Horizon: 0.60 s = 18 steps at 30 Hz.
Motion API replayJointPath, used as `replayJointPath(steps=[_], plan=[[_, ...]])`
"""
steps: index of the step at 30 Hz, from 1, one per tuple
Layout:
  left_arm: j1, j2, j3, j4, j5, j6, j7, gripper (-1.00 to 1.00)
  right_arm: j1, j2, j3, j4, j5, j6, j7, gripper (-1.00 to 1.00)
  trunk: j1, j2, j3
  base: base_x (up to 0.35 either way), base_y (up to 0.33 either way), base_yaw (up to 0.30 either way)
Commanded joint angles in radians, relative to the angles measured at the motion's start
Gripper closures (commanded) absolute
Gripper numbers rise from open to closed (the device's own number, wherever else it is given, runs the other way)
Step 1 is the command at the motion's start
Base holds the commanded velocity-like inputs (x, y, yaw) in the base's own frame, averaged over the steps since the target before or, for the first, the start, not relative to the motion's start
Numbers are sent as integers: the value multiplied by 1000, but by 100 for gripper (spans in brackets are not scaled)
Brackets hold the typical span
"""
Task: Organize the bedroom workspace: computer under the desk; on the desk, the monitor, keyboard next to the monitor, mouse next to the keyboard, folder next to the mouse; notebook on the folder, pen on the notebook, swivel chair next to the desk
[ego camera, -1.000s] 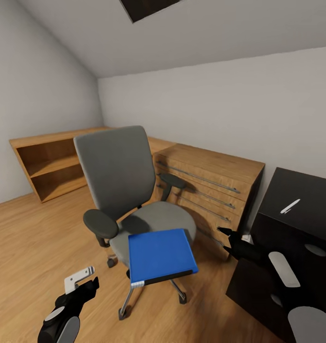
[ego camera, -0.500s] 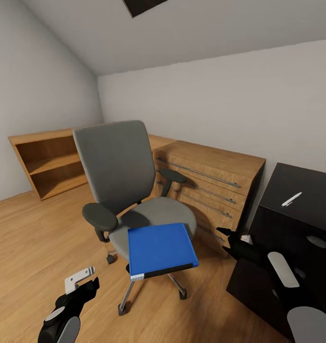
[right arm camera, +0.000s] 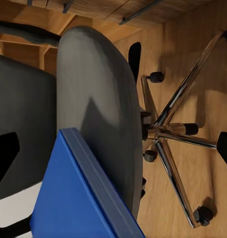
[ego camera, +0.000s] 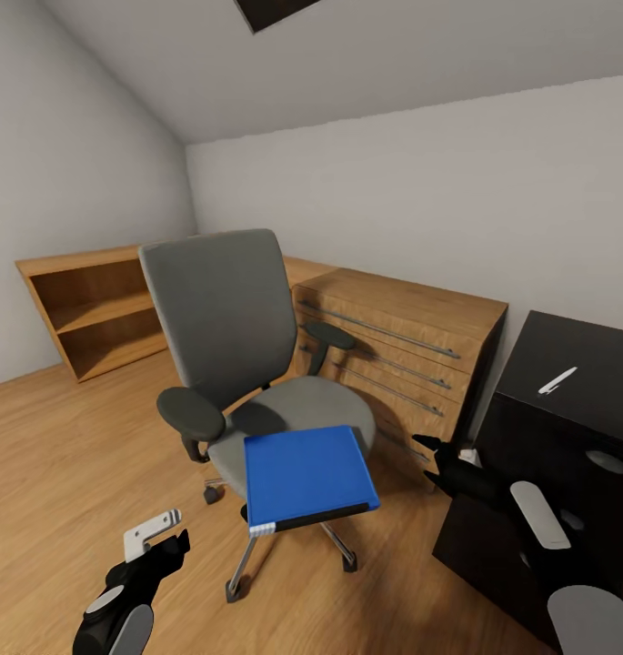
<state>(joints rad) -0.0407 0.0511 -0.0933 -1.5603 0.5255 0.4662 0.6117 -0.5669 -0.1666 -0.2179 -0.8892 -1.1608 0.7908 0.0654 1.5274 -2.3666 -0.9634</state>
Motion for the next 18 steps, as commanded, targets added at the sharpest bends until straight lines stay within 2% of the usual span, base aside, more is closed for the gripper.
replayJointPath(steps=[1, 18], plan=[[-1, 1, -2, -1, 8, 2, 10, -100, -1, 1, -2, 5, 7, 6, 7, -100, 0, 0, -1, 0, 0, 0], [-1, 1, -3, -1, 10, 2, 10, -100, -1, 13, 5, 33, 9, 37, 16, -100, 0, 0, -1, 0, 0, 0]])
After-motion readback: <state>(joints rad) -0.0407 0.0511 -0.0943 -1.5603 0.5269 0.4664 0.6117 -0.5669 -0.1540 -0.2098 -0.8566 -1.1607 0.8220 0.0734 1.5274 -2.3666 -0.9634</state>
